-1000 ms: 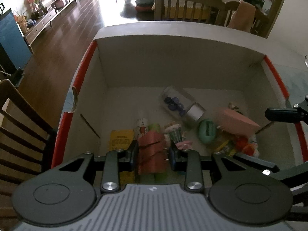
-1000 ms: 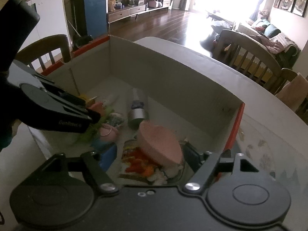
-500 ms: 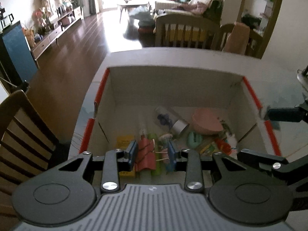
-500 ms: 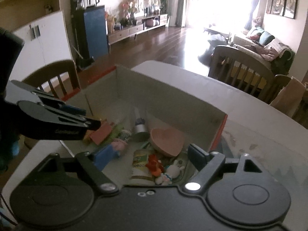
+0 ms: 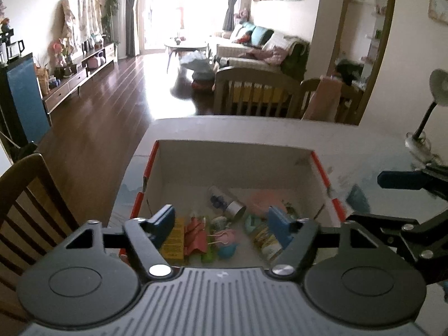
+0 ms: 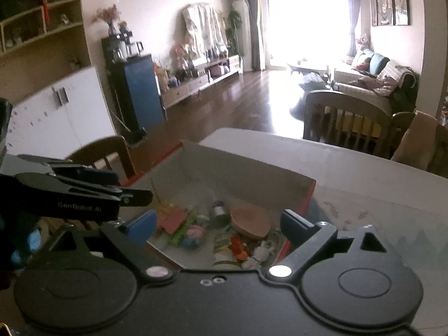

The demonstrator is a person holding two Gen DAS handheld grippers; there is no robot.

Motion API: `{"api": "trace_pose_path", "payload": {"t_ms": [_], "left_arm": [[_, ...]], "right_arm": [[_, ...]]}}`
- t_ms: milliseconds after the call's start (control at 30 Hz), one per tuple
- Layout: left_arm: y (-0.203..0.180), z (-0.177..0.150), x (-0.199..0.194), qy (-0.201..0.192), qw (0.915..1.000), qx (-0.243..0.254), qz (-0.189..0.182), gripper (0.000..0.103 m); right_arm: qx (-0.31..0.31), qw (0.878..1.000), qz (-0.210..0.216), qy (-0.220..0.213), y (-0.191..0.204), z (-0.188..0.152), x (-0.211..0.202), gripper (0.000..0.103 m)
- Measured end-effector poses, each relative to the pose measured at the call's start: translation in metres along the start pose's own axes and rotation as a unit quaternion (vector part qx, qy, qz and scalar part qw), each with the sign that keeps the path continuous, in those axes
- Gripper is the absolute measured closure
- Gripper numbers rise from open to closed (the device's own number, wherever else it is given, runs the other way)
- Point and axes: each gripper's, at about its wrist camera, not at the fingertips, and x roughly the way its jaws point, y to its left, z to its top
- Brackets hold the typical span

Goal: Organize rigid objects

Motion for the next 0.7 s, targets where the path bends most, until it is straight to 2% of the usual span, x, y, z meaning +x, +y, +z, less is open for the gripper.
{"api": "trace_pose_path", "payload": {"t_ms": [100, 200, 400, 467, 700], "left_arm": [[-0.001, -0.001, -0.011, -0.011, 0.9999, -0.003, -0.003, 0.027], [-0.003, -0.002, -0.019, -0.020, 0.9998, 0.000, -0.004, 0.019], [-0.004, -0.005, -0.033, -0.035, 0.9992, -0.011, -0.014, 0.016], [-0.005, -0.006, -0.036, -0.039, 0.9990, -0.014, -0.018, 0.000], [-0.013, -0.011, -0.044, -0.049, 0.9985, -0.014, -0.021, 0.000]], "right_arm": [[0.003, 1.000, 0.009, -0.020, 0.001, -0.002, -0.011, 0.000], [0.006, 0.999, 0.014, -0.034, 0.001, -0.003, -0.020, 0.000], [0.017, 0.999, 0.018, -0.049, -0.001, -0.007, -0.033, 0.000], [0.018, 0.998, 0.016, -0.055, -0.001, -0.009, -0.038, 0.000], [0.027, 0.997, 0.012, -0.068, 0.001, -0.012, -0.048, 0.000]]}}
